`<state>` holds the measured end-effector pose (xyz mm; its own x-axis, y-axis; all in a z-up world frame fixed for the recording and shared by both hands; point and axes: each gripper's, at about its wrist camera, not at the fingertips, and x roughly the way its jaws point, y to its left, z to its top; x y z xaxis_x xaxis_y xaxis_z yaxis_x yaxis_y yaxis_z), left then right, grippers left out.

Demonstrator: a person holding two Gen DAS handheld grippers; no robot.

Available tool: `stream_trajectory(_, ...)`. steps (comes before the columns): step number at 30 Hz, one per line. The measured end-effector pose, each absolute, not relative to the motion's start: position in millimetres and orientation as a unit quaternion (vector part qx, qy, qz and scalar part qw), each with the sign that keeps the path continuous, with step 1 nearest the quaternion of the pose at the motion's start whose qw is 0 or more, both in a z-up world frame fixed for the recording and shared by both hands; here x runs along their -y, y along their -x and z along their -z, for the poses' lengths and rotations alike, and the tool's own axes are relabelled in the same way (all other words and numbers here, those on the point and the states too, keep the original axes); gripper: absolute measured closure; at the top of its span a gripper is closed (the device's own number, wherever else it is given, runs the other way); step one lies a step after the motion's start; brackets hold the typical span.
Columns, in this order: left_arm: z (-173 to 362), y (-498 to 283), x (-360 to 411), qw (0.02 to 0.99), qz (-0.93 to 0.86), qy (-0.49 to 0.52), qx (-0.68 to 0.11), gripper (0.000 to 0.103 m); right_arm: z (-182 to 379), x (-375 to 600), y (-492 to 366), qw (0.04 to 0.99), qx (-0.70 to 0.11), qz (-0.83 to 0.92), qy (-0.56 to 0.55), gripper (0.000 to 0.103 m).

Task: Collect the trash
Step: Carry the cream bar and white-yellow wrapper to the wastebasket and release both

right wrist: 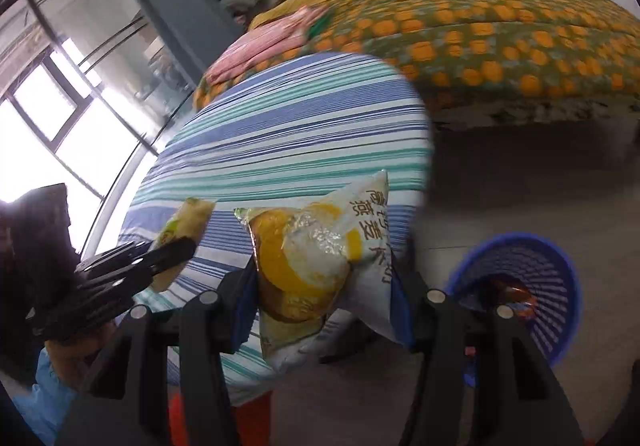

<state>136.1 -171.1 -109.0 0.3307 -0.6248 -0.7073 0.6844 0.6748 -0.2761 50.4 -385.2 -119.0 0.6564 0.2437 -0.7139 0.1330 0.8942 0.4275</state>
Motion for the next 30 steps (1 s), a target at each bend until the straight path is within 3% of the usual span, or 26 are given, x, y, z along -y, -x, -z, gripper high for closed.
stream_trajectory(7,123.0,-85.8,277.7,0.772,0.461,-0.069,-0.432,0.086,149.7,472.6,12.3,0.871,-0.421,0.079,-0.241,0.050)
stream_trajectory(14,186.1,-55.6,371.4,0.738,0.469,-0.124,-0.469,0.085,213.0,533.1,35.8,0.836,-0.439,0.142,-0.298,0.050)
stream_trajectory(22,267.3,-72.1,427.6,0.714,0.444,-0.142,-0.522,0.085,284.4,577.6,31.5,0.785,-0.467,0.155,-0.378,0.050)
stream_trajectory(30,308.3,-84.2,449.6,0.706,0.432,-0.155,-0.539,0.084,338.7,598.3,34.7,0.732,-0.479,0.166,-0.456,0.047)
